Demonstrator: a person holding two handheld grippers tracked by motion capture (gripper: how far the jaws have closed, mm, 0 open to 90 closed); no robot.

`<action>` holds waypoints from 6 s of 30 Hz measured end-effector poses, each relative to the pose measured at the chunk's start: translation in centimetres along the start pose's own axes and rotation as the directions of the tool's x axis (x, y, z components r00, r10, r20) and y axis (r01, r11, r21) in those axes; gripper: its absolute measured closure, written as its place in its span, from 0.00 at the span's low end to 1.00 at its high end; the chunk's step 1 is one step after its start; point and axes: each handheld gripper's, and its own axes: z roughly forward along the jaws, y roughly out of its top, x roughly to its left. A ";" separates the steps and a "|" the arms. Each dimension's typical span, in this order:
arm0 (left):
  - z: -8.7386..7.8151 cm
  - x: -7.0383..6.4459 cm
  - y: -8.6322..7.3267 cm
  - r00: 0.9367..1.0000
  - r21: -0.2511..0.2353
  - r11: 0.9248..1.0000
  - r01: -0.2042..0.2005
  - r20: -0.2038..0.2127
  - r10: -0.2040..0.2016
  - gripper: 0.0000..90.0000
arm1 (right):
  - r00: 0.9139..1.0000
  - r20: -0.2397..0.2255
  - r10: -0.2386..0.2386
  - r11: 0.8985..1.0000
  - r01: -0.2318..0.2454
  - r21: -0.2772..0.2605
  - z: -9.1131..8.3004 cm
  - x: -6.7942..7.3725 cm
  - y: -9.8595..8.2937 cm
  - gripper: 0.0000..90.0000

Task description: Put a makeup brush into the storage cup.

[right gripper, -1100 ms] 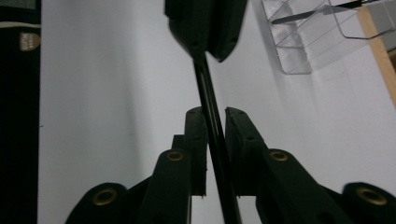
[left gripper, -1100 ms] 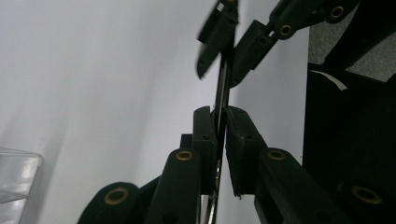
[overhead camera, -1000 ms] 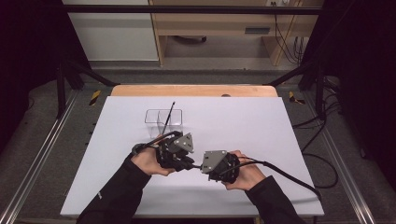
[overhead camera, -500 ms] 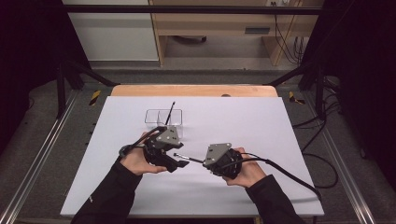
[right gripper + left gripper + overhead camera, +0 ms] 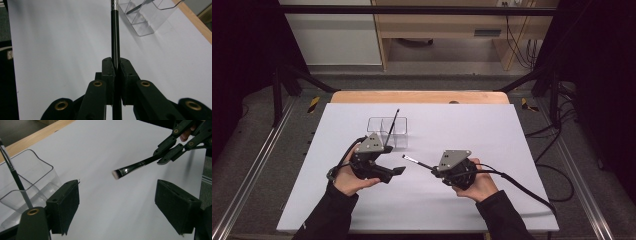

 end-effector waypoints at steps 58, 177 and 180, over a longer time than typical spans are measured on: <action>5.0 -2.4 -1.3 0.933 -0.329 0.874 0.358 0.091 -0.349 0.67 | 0.971 0.027 0.238 0.942 -0.224 -0.248 1.8 1.3 -2.3 0.94; 3.4 10.2 1.5 0.882 -0.206 0.952 0.227 -0.372 -0.291 0.93 | 0.762 0.262 0.593 0.803 -0.533 -0.268 -3.5 -3.3 -10.4 0.06; 3.6 10.2 1.2 0.884 -0.181 0.955 0.233 -0.371 -0.286 0.92 | 0.762 0.262 0.593 0.803 -0.534 -0.265 -3.4 -3.3 -10.4 0.06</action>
